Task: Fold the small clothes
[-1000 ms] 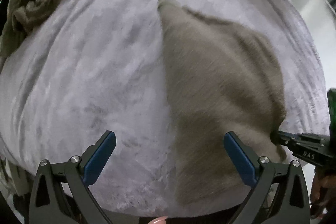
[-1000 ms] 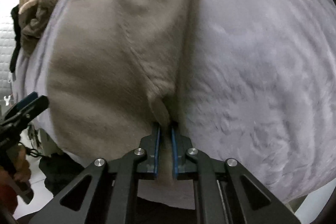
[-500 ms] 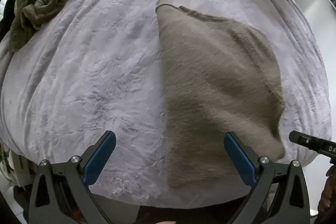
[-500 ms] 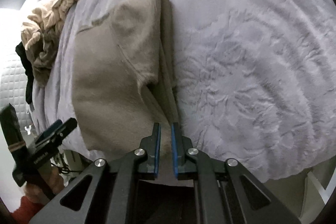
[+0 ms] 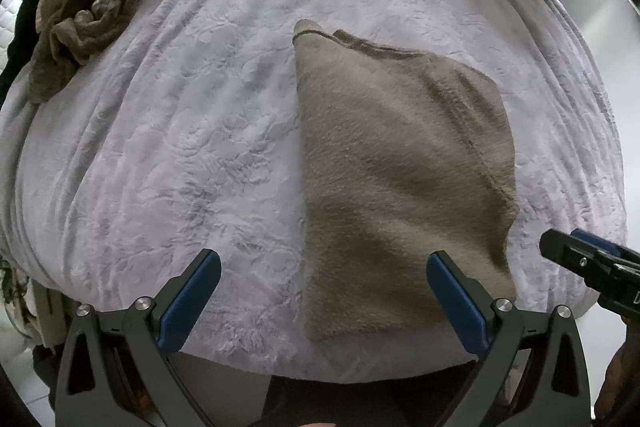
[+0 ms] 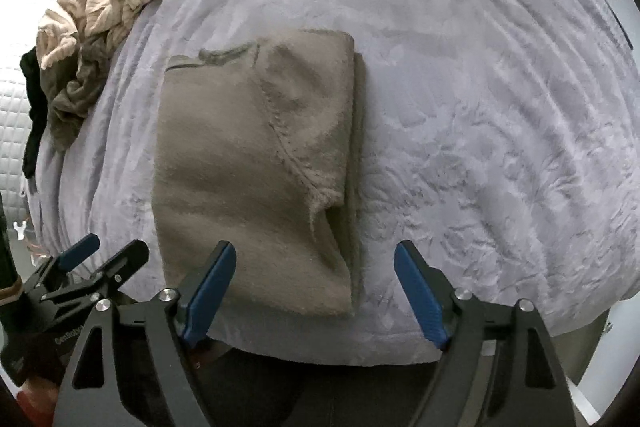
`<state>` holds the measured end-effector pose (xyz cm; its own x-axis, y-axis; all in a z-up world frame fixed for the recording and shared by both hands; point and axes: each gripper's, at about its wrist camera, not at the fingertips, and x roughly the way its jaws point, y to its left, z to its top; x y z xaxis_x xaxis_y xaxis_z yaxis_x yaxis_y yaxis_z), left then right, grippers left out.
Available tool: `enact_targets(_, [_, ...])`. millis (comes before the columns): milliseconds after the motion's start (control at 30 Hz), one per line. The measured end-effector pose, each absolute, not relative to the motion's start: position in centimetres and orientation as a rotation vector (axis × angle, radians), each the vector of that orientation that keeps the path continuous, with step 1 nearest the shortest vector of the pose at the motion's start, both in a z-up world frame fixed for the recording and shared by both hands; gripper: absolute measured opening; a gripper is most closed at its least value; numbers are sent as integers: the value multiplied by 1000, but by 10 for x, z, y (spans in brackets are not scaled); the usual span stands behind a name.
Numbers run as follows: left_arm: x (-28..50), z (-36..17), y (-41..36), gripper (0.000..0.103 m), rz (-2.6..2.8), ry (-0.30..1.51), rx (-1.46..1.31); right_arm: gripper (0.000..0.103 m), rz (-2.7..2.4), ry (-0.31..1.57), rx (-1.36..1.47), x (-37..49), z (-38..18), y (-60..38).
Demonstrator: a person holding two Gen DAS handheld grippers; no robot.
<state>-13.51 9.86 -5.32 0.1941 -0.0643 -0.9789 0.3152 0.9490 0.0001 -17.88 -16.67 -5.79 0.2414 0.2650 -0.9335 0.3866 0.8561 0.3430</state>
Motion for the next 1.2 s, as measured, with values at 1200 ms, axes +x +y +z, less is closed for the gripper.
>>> enact_targets(1200, [-119, -5, 91, 103, -269, 1299, 267, 103, -222, 1355, 435, -155, -9, -153])
